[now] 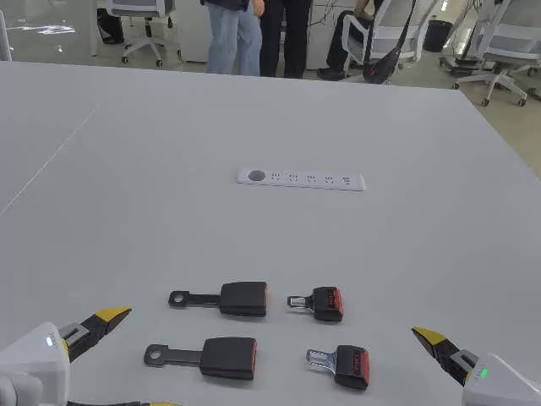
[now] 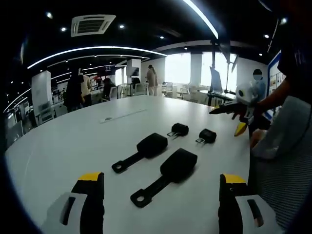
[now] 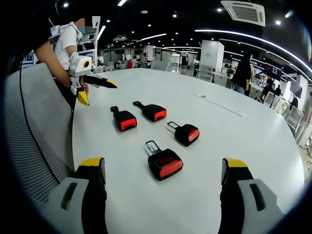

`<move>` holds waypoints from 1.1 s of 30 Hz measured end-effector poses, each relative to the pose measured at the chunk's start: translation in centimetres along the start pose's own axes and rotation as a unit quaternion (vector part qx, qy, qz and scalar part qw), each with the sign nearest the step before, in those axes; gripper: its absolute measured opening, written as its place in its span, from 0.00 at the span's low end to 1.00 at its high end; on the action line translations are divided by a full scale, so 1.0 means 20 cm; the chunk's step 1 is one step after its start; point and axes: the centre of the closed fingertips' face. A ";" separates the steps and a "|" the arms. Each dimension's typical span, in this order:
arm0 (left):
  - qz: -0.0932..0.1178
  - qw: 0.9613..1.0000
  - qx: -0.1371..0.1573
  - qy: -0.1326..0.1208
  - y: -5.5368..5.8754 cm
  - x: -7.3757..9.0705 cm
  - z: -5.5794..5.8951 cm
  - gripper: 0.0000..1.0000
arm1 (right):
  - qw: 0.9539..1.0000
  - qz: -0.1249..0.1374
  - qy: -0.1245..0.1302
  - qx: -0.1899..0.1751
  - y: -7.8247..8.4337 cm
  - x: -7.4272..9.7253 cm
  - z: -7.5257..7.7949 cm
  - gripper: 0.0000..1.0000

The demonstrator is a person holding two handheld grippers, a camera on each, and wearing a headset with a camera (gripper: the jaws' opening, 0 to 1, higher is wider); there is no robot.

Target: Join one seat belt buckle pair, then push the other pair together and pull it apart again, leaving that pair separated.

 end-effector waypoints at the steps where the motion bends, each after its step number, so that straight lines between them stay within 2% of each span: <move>1: 0.001 1.000 0.000 0.000 0.00 0.00 0.00 1.00 | 1.000 0.000 0.000 0.000 0.00 0.00 0.00 0.99; 4: 0.001 1.000 0.001 0.000 0.00 0.00 0.00 1.00 | 1.000 0.000 0.000 0.000 -0.01 0.00 -0.01 0.99; 8: 0.001 1.000 0.001 0.000 0.06 -0.03 -0.03 1.00 | 1.000 0.000 0.000 0.000 -0.01 0.00 -0.01 0.99; 10: 0.001 1.000 0.000 0.000 0.04 -0.03 -0.01 1.00 | 1.000 0.000 0.000 0.000 0.00 0.00 0.00 0.99; 12: 0.001 1.000 0.001 0.001 0.07 -0.04 -0.03 1.00 | 1.000 0.001 -0.001 -0.001 0.01 0.00 0.00 0.99; 22: 0.000 1.000 -0.003 0.001 -0.01 -0.01 0.03 1.00 | 1.000 0.002 0.001 0.001 0.01 0.00 0.01 0.99; 27: 0.000 1.000 -0.004 0.000 0.00 -0.02 0.03 0.99 | 1.000 0.003 0.001 0.001 0.00 0.00 0.01 0.99; 33: -0.001 1.000 -0.004 0.000 -0.03 0.00 0.05 0.99 | 1.000 0.002 0.001 0.001 0.00 0.00 0.00 0.99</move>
Point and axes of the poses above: the centre of the closed fingertips' face, and the gripper's own axes: x roughly backward along the fingers, z roughly to its right, y roughly out of its underside, and after that the axes turned 8 degrees about -z, right-handed
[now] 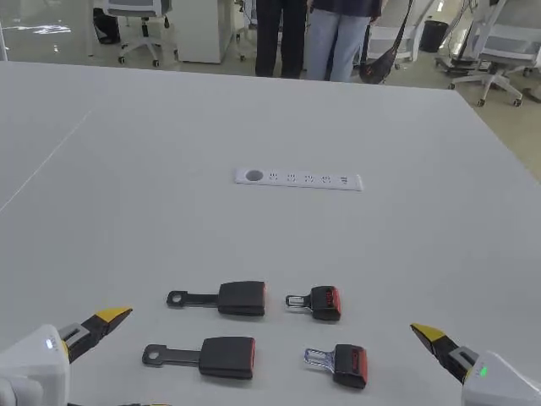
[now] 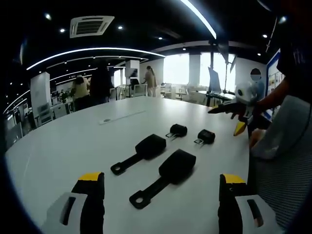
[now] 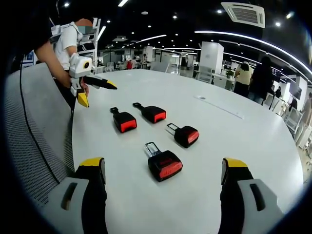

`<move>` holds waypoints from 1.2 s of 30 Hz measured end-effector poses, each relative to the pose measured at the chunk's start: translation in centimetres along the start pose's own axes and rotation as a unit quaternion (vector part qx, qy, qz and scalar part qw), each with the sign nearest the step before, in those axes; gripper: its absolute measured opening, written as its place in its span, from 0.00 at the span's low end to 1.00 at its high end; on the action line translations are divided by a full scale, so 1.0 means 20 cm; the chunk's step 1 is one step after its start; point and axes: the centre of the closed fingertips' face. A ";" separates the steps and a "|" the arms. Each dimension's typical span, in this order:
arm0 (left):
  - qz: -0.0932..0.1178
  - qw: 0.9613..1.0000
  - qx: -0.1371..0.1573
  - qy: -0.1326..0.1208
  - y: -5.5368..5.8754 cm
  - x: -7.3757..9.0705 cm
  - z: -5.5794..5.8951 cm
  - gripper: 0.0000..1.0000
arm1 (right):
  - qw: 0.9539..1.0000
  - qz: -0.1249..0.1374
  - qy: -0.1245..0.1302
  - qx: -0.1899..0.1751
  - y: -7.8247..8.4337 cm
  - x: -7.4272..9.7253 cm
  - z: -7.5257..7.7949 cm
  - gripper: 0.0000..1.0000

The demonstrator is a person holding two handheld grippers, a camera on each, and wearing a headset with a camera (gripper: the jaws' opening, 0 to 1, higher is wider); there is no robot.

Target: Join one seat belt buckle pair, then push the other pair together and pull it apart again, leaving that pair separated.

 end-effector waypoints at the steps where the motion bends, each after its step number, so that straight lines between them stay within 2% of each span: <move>1: 0.000 1.000 0.000 0.000 0.00 0.00 0.00 0.99 | 1.000 0.000 0.000 0.000 0.00 0.00 0.00 0.99; 18: 0.001 1.000 -0.006 0.000 -0.03 0.01 0.02 1.00 | 1.000 -0.001 0.001 0.001 0.02 0.01 0.01 0.99; 25: -0.002 1.000 -0.008 0.002 0.00 0.00 -0.01 1.00 | 1.000 -0.001 0.004 0.001 0.03 0.01 0.02 0.99; 30: -0.003 1.000 -0.009 0.004 -0.02 0.00 0.02 1.00 | 1.000 0.000 0.008 0.008 0.02 0.03 0.02 0.99; 36: -0.008 1.000 -0.015 0.008 -0.04 0.01 0.02 0.99 | 1.000 -0.006 0.009 0.009 0.03 0.04 0.04 0.99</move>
Point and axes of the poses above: the centre of the closed fingertips' face, and the gripper's own axes: x roughly backward along the fingers, z roughly to its right, y roughly out of its underside, and after that the axes turned 8 degrees about -z, right-handed
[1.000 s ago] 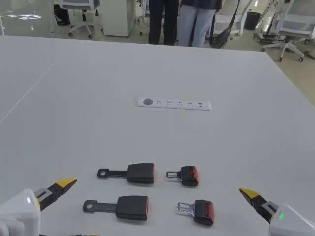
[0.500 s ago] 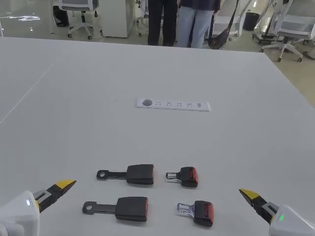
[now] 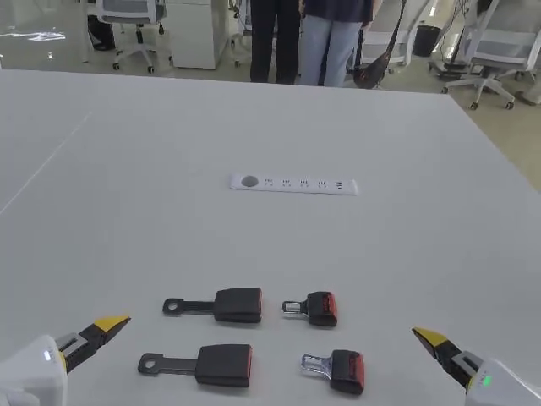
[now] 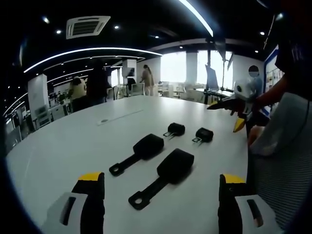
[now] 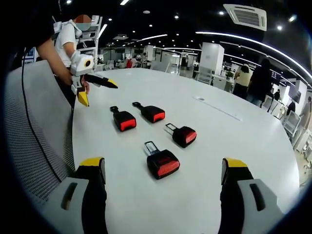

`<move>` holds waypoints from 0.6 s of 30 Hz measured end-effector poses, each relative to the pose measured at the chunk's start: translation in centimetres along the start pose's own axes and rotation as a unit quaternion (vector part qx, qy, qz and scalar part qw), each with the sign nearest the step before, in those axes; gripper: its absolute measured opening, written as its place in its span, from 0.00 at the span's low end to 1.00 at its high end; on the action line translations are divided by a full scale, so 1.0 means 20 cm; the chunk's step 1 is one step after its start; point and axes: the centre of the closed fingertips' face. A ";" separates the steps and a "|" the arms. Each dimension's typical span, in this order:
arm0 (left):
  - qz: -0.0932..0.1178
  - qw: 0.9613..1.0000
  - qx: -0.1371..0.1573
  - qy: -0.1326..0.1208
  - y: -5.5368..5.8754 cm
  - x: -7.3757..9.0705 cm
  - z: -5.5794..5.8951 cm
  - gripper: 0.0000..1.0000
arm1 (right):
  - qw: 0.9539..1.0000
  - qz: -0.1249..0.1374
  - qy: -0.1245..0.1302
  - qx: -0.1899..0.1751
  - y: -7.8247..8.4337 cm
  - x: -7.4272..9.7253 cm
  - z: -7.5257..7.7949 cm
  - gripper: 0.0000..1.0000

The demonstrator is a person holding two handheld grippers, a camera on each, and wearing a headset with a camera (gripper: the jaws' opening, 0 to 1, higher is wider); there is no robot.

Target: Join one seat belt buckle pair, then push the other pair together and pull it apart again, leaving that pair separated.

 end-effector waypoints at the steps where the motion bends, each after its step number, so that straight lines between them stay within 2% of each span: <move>1: -0.002 1.000 -0.001 0.002 -0.01 0.00 0.00 0.98 | 1.000 -0.001 0.000 -0.003 0.00 0.00 0.00 0.99; 4: -0.006 1.000 -0.008 0.006 -0.03 -0.01 0.01 0.98 | 1.000 -0.006 -0.001 -0.004 0.00 0.01 0.00 0.98; 10: -0.020 0.999 -0.023 0.018 -0.01 -0.02 0.00 0.95 | 1.000 -0.020 -0.007 0.004 0.02 0.01 0.01 0.96; 18: -0.035 0.998 -0.046 0.036 -0.04 -0.09 0.01 0.88 | 0.999 -0.038 -0.014 0.017 0.04 0.01 0.05 0.90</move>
Point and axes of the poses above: the centre of the closed fingertips' face, and the gripper's own axes: x roughly backward along the fingers, z roughly to its right, y roughly out of its underside, and after that the axes turned 8 degrees about -z, right-handed
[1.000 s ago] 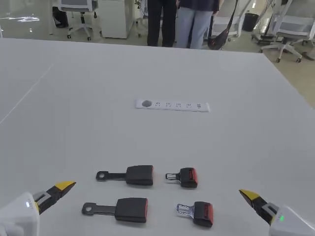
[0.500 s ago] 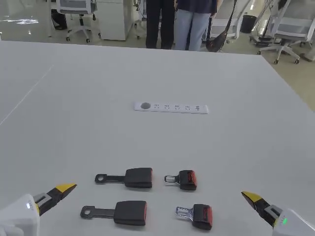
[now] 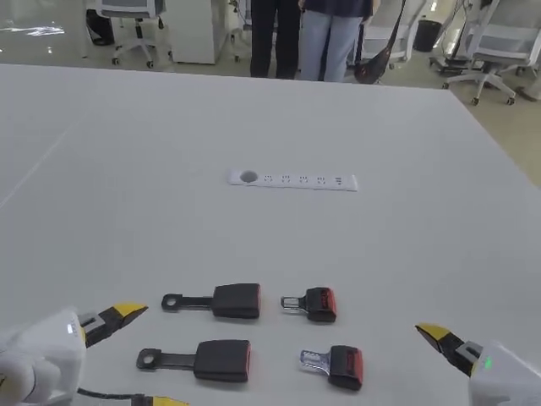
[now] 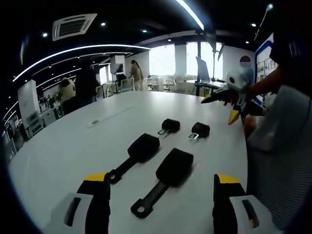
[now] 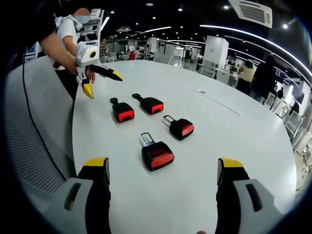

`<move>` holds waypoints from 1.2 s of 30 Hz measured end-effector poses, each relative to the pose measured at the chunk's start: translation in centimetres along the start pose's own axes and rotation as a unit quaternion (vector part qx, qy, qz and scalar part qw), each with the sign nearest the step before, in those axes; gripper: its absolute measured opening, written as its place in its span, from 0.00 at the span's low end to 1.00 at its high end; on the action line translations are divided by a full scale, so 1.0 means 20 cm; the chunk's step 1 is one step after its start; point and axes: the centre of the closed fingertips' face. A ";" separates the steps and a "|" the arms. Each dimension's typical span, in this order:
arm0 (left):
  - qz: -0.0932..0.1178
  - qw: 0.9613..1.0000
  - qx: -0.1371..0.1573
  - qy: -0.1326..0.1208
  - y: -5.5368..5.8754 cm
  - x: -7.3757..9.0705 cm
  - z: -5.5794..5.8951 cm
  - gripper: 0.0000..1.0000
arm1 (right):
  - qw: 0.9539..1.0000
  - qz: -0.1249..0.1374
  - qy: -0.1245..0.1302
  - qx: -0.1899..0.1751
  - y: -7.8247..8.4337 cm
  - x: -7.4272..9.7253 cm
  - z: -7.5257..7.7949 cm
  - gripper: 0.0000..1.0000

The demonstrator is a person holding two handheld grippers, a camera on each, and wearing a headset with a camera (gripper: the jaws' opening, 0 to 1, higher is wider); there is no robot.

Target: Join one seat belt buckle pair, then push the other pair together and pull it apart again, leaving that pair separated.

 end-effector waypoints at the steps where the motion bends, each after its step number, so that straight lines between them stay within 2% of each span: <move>1: -0.001 1.000 -0.003 0.002 0.00 -0.01 0.00 0.86 | 1.000 -0.001 -0.001 0.002 0.00 0.00 0.00 0.89; 6: -0.017 0.999 -0.023 0.014 -0.01 -0.05 0.00 0.79 | 1.000 -0.013 -0.005 0.021 0.01 -0.02 0.02 0.84; 15: -0.032 0.998 -0.050 0.032 -0.03 -0.10 0.00 0.69 | 0.997 -0.040 -0.020 0.061 0.03 -0.05 0.01 0.74; 23: -0.062 0.994 -0.076 0.054 -0.02 -0.16 0.02 0.61 | 0.994 -0.056 -0.033 0.089 0.04 -0.07 0.01 0.67; 30: -0.095 0.987 -0.106 0.075 0.00 -0.21 0.04 0.56 | 0.990 -0.072 -0.053 0.111 0.06 -0.09 -0.01 0.60; 36: -0.118 0.982 -0.117 0.089 0.04 -0.24 0.03 0.52 | 0.985 -0.088 -0.068 0.131 0.08 -0.11 -0.02 0.55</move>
Point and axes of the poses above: the centre of the closed fingertips' face, and the gripper's own axes: x roughly backward along the fingers, z roughly to its right, y roughly out of its underside, and after that the axes turned 8 degrees about -z, right-handed
